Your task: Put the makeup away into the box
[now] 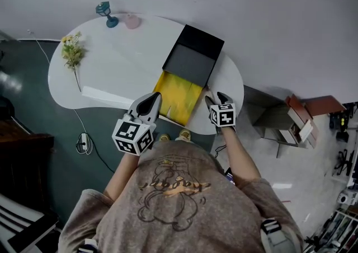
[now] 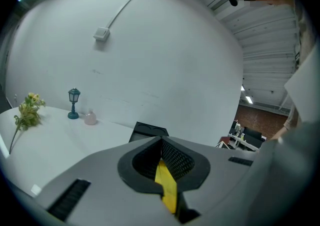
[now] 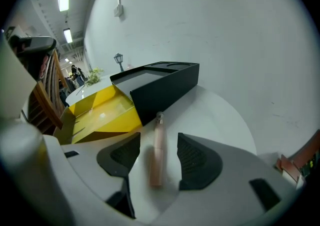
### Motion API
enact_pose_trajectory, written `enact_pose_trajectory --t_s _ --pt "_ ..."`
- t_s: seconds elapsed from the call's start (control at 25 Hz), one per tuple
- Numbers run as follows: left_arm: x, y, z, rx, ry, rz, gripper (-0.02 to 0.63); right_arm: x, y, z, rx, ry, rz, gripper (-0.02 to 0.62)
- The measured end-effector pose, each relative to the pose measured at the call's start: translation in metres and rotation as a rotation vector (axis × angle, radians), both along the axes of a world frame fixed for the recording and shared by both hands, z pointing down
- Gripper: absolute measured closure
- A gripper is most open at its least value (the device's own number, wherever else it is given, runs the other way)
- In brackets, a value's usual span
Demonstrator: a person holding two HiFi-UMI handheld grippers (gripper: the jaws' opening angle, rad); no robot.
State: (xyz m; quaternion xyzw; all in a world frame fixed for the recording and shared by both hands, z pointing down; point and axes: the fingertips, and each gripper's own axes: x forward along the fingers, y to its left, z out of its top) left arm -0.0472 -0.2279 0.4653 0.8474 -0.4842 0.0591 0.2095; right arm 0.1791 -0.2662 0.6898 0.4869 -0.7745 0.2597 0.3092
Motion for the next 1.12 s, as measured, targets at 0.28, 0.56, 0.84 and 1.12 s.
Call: enact_pose_trajectory --t_s 0.28,0.56,0.84,1.12 --pt "-0.011 0.002 0.0 -0.004 0.0 -0.039 0.584 -0.003 0.002 0.006 -0.021 0.037 -0.026 0.429" --pt "-0.017 0.005 0.004 -0.01 0.003 -0.043 0.584 -0.002 0.006 0.012 -0.034 0.072 -0.012 0.49" --pt "-0.025 0.007 -0.001 0.004 0.021 -0.054 0.584 -0.003 0.008 0.013 -0.038 0.08 0.016 0.515" --pt "-0.027 0.011 -0.004 0.015 0.041 -0.053 0.584 0.004 0.009 0.006 -0.038 0.078 0.045 0.523"
